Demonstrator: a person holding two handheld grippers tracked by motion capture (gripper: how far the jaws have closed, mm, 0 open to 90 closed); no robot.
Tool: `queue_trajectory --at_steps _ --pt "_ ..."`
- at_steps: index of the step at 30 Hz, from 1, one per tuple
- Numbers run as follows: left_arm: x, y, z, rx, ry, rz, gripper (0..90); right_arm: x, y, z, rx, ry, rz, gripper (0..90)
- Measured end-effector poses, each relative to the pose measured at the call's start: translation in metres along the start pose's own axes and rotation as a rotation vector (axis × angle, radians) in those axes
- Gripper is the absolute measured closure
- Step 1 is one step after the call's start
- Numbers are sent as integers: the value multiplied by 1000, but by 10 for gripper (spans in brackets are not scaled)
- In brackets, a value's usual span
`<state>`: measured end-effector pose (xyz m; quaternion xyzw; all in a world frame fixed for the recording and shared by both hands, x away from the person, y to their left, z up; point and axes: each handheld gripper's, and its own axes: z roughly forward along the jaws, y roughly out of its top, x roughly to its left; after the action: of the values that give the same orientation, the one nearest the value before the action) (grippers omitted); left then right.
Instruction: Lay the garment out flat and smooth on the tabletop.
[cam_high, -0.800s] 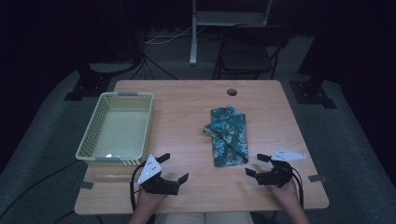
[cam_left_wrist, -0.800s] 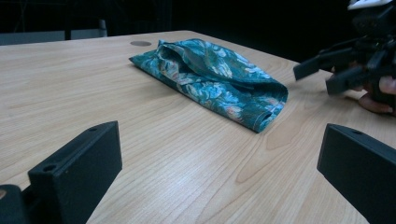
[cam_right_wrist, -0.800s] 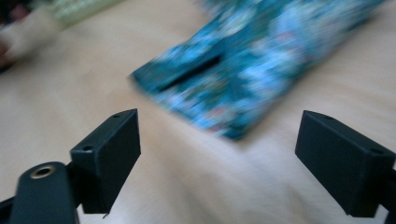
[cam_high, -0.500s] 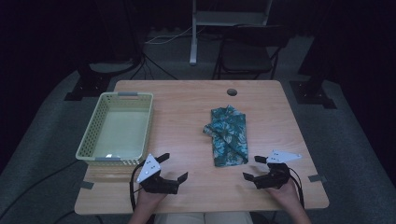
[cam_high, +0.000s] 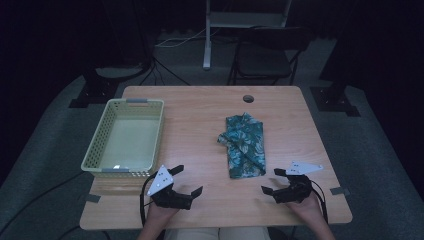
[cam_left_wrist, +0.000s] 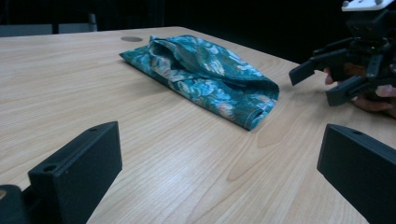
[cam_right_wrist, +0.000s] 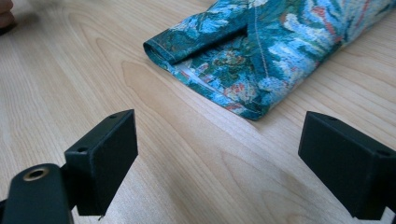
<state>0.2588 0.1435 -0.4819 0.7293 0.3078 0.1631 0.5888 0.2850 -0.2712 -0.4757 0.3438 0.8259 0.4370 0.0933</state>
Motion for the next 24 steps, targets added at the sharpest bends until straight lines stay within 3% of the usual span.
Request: queue_trajectory --at_steps 5,10,15,24 --pt "1 0 0 0 -10 -9 4 -1 1 0 -8 -2 8 122" --pt "-1 0 1 8 -3 8 4 0 3 2 4 5 6 127" --pt "-1 0 1 6 -1 7 4 -1 4 0 -22 7 17 127" --pt "-1 0 1 4 4 6 4 1 20 -6 -69 -20 -7 128"
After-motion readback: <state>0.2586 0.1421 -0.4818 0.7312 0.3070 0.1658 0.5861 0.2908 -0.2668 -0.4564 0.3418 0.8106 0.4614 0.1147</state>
